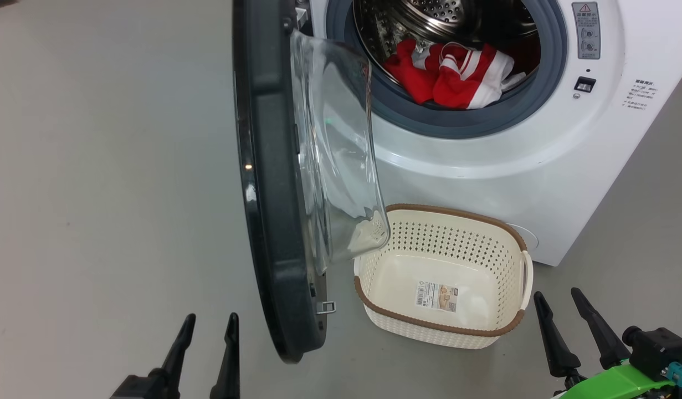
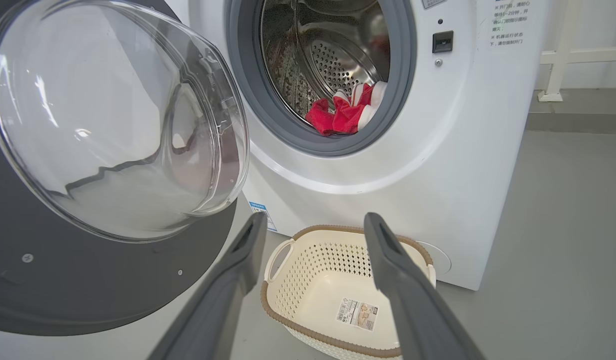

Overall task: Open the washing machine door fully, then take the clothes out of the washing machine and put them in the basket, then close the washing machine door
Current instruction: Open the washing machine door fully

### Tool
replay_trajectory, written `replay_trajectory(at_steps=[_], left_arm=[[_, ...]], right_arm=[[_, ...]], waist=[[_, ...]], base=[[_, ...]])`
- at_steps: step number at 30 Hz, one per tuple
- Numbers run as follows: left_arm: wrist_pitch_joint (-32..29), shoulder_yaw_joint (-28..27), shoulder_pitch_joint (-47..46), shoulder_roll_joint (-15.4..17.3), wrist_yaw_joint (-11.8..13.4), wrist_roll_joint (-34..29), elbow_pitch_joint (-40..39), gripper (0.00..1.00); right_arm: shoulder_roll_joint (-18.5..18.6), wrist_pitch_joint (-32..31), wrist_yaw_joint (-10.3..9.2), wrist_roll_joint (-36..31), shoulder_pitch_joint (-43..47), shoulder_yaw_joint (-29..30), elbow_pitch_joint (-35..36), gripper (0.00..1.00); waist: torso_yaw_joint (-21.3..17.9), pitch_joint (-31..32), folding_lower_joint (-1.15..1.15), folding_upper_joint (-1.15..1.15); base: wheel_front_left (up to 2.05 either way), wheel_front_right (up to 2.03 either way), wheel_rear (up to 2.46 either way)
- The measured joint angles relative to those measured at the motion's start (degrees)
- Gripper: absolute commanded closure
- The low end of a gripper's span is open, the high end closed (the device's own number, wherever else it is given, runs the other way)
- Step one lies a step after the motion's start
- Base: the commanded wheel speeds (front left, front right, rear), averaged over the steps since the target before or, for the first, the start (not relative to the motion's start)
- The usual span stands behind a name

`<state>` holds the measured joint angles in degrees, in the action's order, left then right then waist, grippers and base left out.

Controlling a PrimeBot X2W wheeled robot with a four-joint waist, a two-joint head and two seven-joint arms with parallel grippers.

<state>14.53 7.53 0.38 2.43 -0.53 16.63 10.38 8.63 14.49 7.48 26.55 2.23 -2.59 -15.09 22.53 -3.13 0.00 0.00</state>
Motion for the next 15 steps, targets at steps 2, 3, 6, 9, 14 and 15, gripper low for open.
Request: replay_trajectory(at_steps=[2,3,6,9,14,15], left_arm=[[0.0,0.0,0.0,0.0,0.0,0.0,0.0,0.00],[0.0,0.0,0.0,0.0,0.0,0.0,0.0,0.00],[0.0,0.0,0.0,0.0,0.0,0.0,0.0,0.00],[0.0,0.0,0.0,0.0,0.0,0.0,0.0,0.00],[0.0,0.0,0.0,0.0,0.0,0.0,-0.1,0.00],[0.0,0.0,0.0,0.0,0.0,0.0,-0.1,0.00]], right_arm=[[-0.1,0.0,0.00,-0.2,0.0,0.0,0.0,0.00],[-0.2,0.0,0.00,-0.2,0.0,0.0,0.0,0.00],[-0.2,0.0,0.00,-0.4,0.0,0.0,0.0,0.00],[-0.2,0.0,0.00,-1.6,0.0,0.0,0.0,0.00],[-0.2,0.0,0.00,-2.1,0.0,0.1,0.0,0.00],[-0.2,0.0,0.00,-2.1,0.0,0.1,0.0,0.00]], waist=[[0.0,-0.1,0.00,0.00],[0.0,-0.1,0.00,0.00],[0.0,-0.3,0.00,0.00],[0.0,-0.3,0.00,0.00],[0.0,-0.3,0.00,0.00],[0.0,-0.3,0.00,0.00]], base=[[0.00,0.00,0.00],[0.00,0.00,0.00],[0.00,0.00,0.00],[0.00,0.00,0.00],[0.00,0.00,0.00],[0.00,0.00,0.00]])
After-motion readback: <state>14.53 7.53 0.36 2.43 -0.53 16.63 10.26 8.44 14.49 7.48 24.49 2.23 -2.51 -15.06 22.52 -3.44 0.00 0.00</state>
